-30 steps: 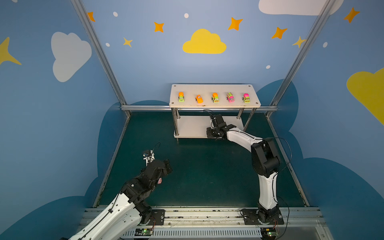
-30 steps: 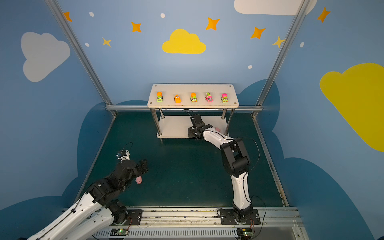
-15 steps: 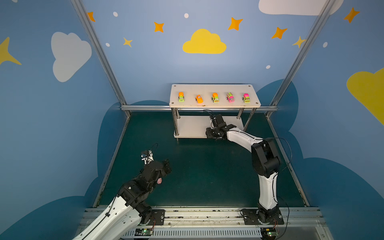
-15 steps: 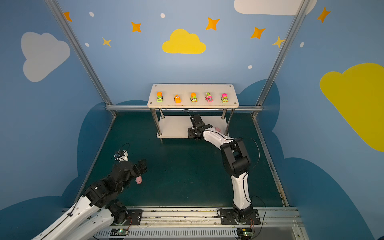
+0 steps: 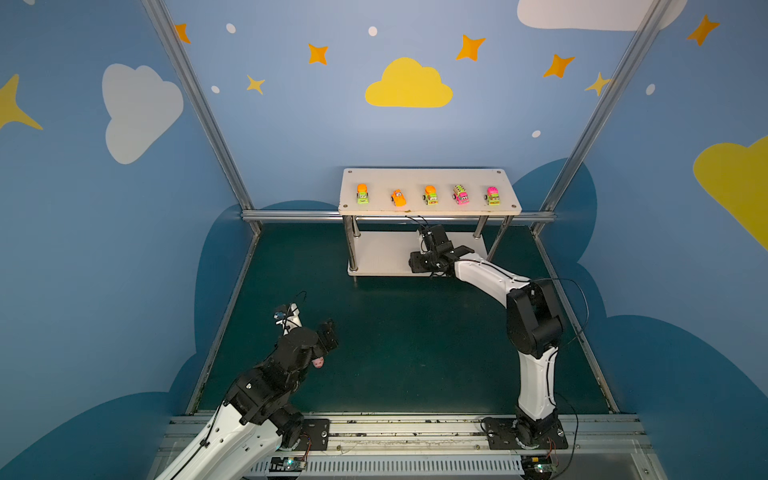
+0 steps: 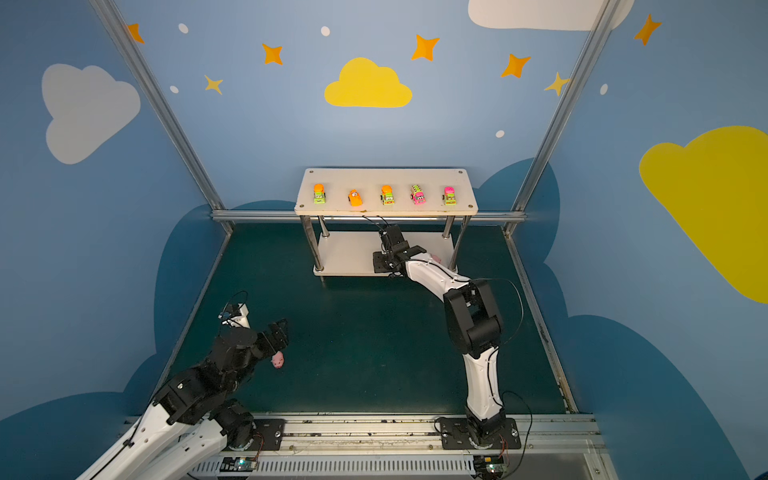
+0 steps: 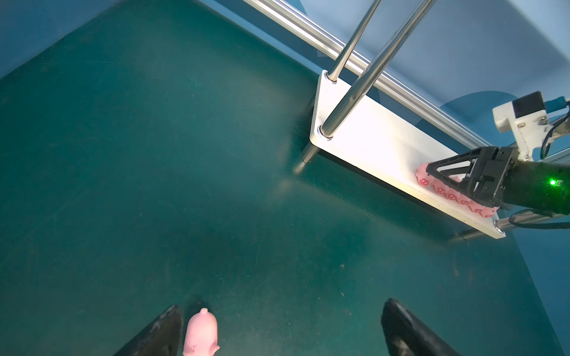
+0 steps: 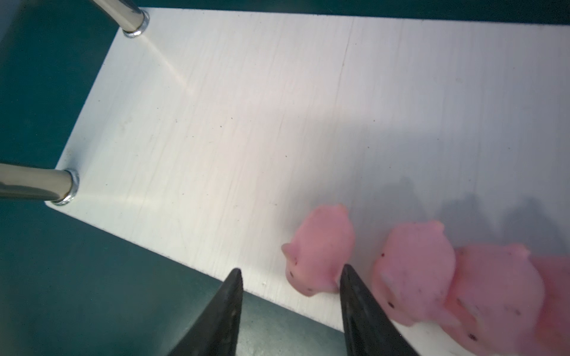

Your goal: Place and organize the plastic toys onto the shelf

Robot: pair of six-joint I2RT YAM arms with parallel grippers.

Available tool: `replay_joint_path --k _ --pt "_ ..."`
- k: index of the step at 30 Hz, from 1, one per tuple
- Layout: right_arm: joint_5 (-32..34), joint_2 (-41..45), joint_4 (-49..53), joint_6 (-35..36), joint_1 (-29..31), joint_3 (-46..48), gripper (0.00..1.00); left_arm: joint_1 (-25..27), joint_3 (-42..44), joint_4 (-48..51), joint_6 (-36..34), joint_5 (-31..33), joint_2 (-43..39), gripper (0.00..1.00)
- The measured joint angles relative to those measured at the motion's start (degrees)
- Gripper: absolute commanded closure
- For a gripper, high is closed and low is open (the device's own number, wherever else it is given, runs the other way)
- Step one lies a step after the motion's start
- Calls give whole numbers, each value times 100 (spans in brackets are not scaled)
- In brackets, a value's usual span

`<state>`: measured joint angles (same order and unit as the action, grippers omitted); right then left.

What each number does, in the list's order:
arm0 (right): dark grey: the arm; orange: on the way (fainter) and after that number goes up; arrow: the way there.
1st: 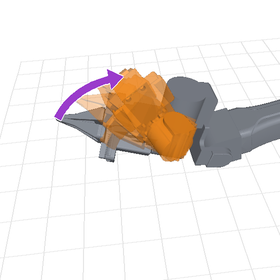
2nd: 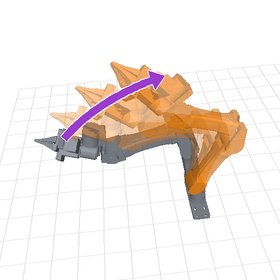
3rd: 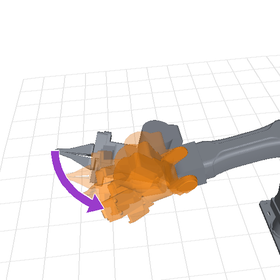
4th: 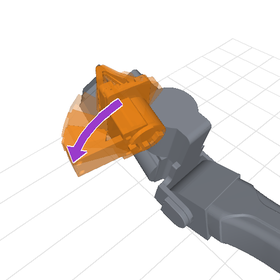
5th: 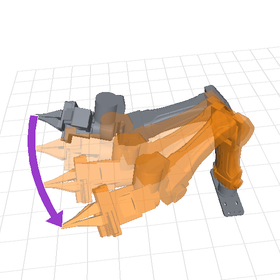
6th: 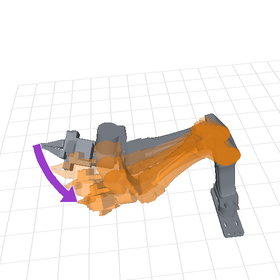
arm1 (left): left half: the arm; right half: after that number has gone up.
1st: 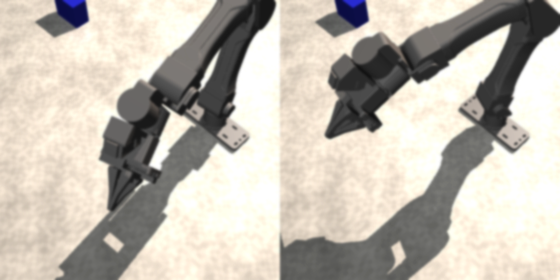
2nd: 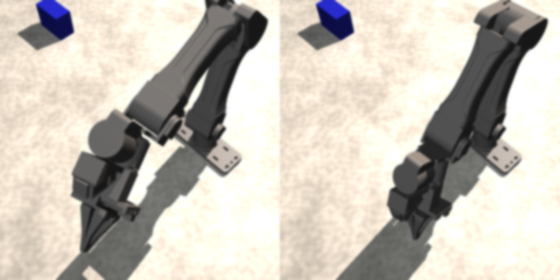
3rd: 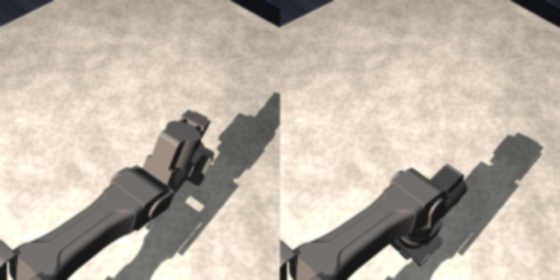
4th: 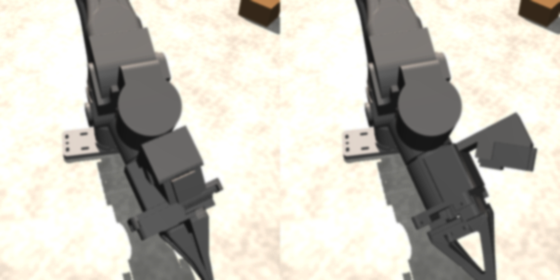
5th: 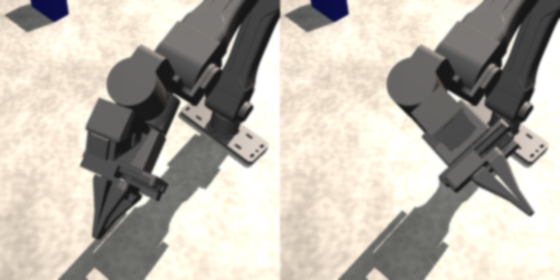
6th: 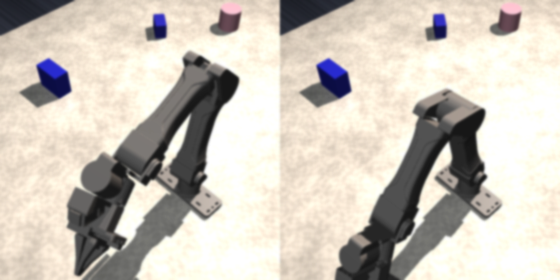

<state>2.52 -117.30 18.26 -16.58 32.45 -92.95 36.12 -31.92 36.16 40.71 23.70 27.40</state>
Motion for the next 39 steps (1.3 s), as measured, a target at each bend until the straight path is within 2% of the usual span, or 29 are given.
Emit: replay_joint_path --k 24,29,39 --pt "348 2 225 37 313 -363 56 0 0 50 -2 2 -127 0" --pt "341 0 243 37 380 -374 59 0 0 52 0 15 -166 0" --pt "299 -398 387 31 568 -1104 62 0 0 55 0 42 -175 0"
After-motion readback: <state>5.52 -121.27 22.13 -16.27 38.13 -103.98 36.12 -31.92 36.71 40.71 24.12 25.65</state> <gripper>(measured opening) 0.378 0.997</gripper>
